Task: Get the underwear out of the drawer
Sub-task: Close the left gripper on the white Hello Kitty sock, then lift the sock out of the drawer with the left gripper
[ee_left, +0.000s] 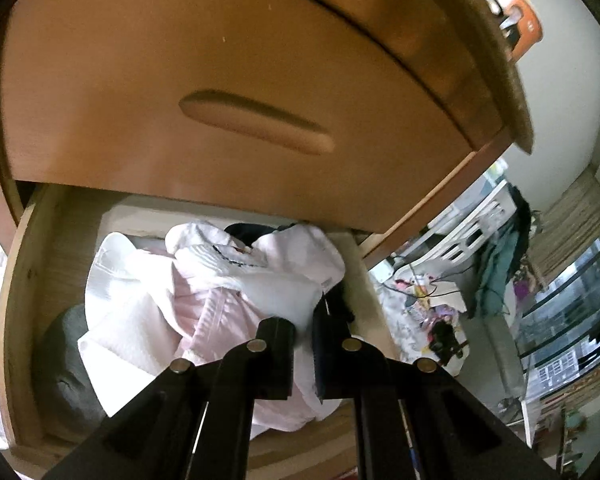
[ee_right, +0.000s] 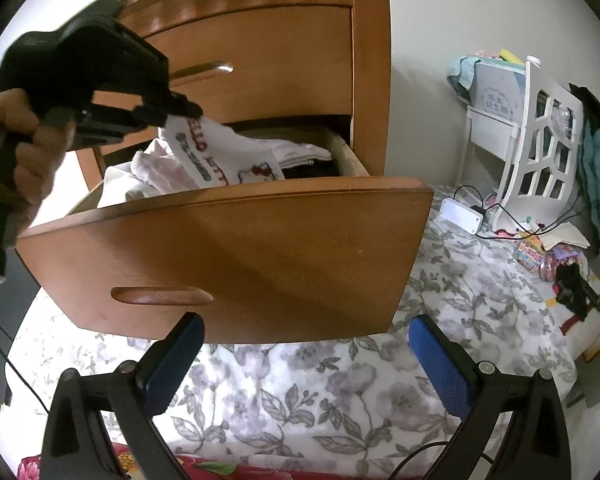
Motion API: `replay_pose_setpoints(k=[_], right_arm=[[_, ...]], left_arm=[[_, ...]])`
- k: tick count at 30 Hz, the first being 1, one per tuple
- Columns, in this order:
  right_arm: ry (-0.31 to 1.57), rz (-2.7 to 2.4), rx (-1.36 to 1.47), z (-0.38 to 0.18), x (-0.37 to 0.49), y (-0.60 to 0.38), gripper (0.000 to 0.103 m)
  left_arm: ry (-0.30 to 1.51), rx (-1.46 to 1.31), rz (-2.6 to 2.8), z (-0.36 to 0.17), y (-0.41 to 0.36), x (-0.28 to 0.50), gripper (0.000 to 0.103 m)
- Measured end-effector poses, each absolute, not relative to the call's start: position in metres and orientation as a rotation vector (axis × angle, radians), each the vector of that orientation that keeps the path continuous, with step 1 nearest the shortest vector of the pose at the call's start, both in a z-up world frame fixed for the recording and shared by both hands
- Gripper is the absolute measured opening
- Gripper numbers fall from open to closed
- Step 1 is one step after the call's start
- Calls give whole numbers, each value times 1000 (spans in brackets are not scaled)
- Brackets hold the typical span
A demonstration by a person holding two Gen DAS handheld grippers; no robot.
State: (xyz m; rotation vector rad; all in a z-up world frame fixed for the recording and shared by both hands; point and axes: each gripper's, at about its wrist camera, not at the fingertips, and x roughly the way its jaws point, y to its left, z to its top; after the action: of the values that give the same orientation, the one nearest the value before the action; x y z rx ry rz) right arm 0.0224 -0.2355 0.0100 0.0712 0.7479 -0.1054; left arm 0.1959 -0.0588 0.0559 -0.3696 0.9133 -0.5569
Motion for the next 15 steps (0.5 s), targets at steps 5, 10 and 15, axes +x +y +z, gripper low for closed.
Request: replay_pose_setpoints(k=[5,10,15], right_arm=[[749,-110,66,10,23,-234,103],[749,-111,64,10,23,-234,103],[749,-115,57,11,22,-234,103]], left_arm=[[864,-410,-571,68,-43,188,7],[774,-440,-572,88,-28,174,7],[654,-463,-555,120,-7,153,7]])
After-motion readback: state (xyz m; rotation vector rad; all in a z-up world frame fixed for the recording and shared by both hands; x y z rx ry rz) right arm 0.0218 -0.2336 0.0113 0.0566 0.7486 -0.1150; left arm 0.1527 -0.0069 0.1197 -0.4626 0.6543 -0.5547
